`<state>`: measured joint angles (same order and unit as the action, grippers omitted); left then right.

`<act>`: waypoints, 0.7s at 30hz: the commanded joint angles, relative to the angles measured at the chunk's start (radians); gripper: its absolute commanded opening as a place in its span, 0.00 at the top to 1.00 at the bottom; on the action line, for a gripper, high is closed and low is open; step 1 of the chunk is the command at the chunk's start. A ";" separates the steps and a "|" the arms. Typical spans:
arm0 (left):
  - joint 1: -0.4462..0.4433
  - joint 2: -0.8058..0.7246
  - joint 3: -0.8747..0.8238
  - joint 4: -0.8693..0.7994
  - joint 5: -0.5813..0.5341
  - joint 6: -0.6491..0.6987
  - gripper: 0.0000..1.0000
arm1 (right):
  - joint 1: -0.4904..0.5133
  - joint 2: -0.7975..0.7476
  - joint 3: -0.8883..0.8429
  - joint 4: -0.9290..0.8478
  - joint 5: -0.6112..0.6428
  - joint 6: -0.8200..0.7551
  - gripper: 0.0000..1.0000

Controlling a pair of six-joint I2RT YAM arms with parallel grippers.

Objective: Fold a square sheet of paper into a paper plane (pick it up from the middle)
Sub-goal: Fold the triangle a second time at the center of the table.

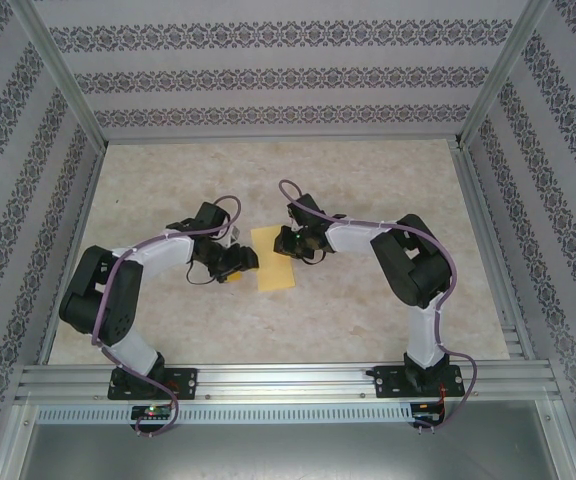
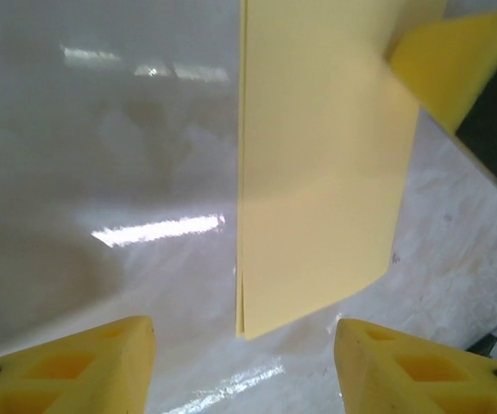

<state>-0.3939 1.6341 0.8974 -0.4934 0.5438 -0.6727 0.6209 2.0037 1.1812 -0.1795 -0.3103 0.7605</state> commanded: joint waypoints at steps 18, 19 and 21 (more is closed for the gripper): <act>-0.109 -0.024 -0.088 0.133 0.048 -0.166 0.50 | 0.014 0.024 -0.155 0.182 -0.023 0.241 0.83; -0.108 -0.020 -0.085 0.133 0.042 -0.166 0.51 | 0.015 0.020 -0.159 0.185 -0.023 0.243 0.83; -0.108 -0.012 -0.083 0.141 0.035 -0.170 0.51 | 0.018 0.017 -0.164 0.186 -0.023 0.244 0.83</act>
<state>-0.4923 1.6100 0.8162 -0.4011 0.5892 -0.8200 0.6132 1.9915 1.0653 0.0624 -0.3508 0.9722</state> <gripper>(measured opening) 0.494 0.166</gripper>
